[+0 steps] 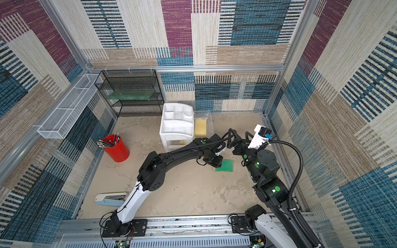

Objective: Take the sponge out of the drawer
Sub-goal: Place the sponge at the center of the board.

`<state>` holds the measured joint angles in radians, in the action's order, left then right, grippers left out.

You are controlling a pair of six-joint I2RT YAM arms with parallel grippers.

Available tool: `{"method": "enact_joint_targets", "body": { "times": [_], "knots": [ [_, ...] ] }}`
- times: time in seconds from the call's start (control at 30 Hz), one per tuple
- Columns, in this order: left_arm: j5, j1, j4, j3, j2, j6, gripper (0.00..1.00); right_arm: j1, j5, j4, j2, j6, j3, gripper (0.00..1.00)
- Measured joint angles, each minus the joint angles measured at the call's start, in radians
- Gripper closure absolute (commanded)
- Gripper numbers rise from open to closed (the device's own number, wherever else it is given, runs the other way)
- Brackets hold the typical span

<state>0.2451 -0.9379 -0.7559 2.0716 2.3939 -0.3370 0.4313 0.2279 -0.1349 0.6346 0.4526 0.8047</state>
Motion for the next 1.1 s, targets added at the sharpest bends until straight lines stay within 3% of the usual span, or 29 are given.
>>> {"method": "enact_joint_targets", "body": {
  "times": [0.3, 0.5, 1.1],
  "knots": [
    [-0.051, -0.002, -0.007, -0.013, 0.001, 0.0, 0.52, -0.005, 0.002, 0.0, -0.002, 0.0, -0.006, 0.05],
    [-0.066, -0.008, -0.01, -0.013, -0.006, 0.003, 0.36, -0.007, 0.008, -0.001, -0.01, 0.0, -0.008, 0.05],
    [-0.111, -0.014, -0.01, 0.001, -0.039, 0.046, 0.33, -0.014, 0.015, -0.001, -0.027, 0.0, -0.015, 0.05]
  ]
}}
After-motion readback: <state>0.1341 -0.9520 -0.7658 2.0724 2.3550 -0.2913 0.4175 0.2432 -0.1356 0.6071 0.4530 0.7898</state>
